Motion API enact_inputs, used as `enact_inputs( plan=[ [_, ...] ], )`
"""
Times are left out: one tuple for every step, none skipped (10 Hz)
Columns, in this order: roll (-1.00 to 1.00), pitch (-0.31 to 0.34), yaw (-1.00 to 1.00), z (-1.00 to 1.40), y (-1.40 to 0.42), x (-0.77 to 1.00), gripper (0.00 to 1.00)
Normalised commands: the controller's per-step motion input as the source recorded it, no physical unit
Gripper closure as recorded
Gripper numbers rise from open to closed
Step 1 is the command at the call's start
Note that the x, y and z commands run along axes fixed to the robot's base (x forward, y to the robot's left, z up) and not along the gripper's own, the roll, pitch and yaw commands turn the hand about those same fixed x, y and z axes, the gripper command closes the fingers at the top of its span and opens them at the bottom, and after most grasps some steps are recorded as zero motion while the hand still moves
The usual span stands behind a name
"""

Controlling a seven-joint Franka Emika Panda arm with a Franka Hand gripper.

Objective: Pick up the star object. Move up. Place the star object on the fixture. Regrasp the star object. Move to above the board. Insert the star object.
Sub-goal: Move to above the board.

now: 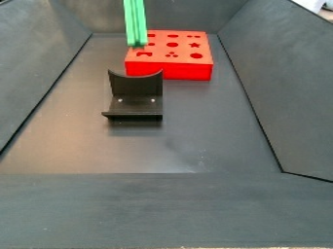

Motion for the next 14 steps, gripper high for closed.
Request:
enact_inputs(
  plan=[
    [-0.03, 0.059, 0.05, 1.0, -0.09, 0.0, 1.0],
    [-0.03, 0.073, 0.04, 1.0, -0.08, 0.01, 1.0],
    [-0.03, 0.085, 0.04, 1.0, -0.08, 0.01, 1.0],
    [-0.03, 0.095, 0.04, 1.0, -0.07, 0.01, 1.0],
    [-0.04, 0.112, 0.05, 1.0, -0.07, 0.02, 1.0],
    [-0.04, 0.121, 0.05, 0.89, -0.06, 0.02, 1.0],
    [-0.05, 0.127, 0.07, 0.63, -0.03, 0.02, 1.0],
    [-0.05, 0.123, 0.08, 0.46, -0.03, 0.02, 1.0],
    [-0.05, 0.118, 0.09, 0.3, -0.02, 0.01, 1.0],
    [-1.0, -0.053, -0.1, 0.1, -1.0, -0.79, 1.0],
    [-1.0, -0.07, -0.1, 0.1, -1.0, -0.8, 1.0],
    [-1.0, -0.085, -0.1, 0.11, -1.0, -0.88, 1.0],
    [-1.0, -0.094, -0.1, 0.08, -1.0, -0.93, 1.0],
    [-1.0, -0.104, -0.1, 0.1, -1.0, -0.98, 1.0]
  ],
)
